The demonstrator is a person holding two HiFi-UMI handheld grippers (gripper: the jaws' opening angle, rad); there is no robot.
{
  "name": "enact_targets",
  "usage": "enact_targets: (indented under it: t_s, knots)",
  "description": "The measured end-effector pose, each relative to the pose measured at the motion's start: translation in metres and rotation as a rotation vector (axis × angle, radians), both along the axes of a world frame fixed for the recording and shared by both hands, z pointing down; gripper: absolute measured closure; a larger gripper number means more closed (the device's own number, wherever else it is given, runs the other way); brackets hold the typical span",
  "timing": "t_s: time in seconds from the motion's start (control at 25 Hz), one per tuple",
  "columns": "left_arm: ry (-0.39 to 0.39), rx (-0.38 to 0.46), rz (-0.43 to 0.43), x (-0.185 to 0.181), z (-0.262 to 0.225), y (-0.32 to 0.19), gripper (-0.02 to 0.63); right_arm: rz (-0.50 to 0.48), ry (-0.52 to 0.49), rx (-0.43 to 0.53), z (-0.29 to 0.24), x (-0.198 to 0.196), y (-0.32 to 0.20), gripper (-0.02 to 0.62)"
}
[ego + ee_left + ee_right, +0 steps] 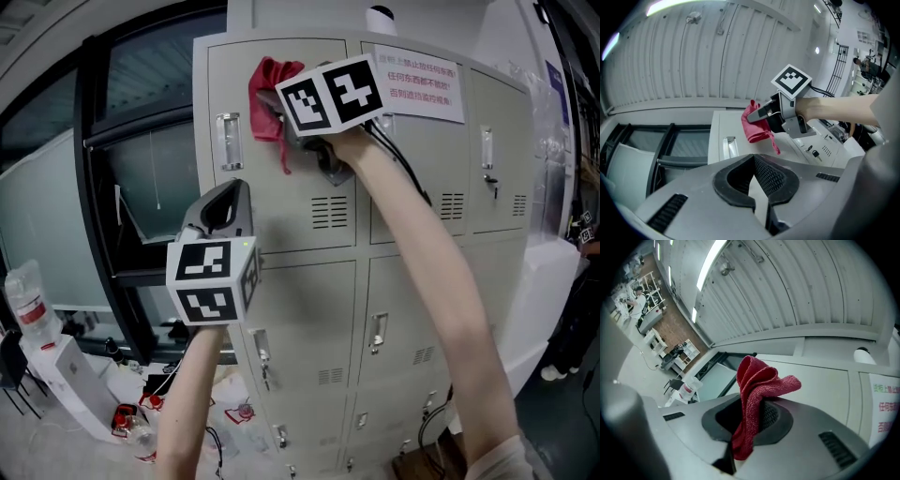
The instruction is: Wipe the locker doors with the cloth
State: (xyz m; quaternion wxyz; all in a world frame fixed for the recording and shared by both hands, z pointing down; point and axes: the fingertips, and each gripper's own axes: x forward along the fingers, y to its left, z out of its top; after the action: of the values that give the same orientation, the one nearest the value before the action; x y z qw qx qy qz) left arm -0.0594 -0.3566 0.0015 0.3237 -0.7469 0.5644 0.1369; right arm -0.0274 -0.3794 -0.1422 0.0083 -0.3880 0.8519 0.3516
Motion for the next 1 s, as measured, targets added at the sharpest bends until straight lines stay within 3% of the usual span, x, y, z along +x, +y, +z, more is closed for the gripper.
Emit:
enact_targets:
  t_s: [0.2, 0.44, 1.0]
  knots:
    - [0.017, 0.004, -0.041, -0.037, 0.0, 0.006, 0.591, -0.055, 0.049, -0.037, 0.021, -0.056, -0.005, 0.569]
    - [0.037, 0.01, -0.071, -0.074, 0.003, 0.011, 0.591, -0.018, 0.097, -0.054, 0.042, -0.096, -0.022, 0.569]
    - [0.083, -0.016, -0.067, -0.106, 0.016, 0.01, 0.591, 0.098, 0.138, -0.029, 0.053, -0.101, -0.047, 0.569]
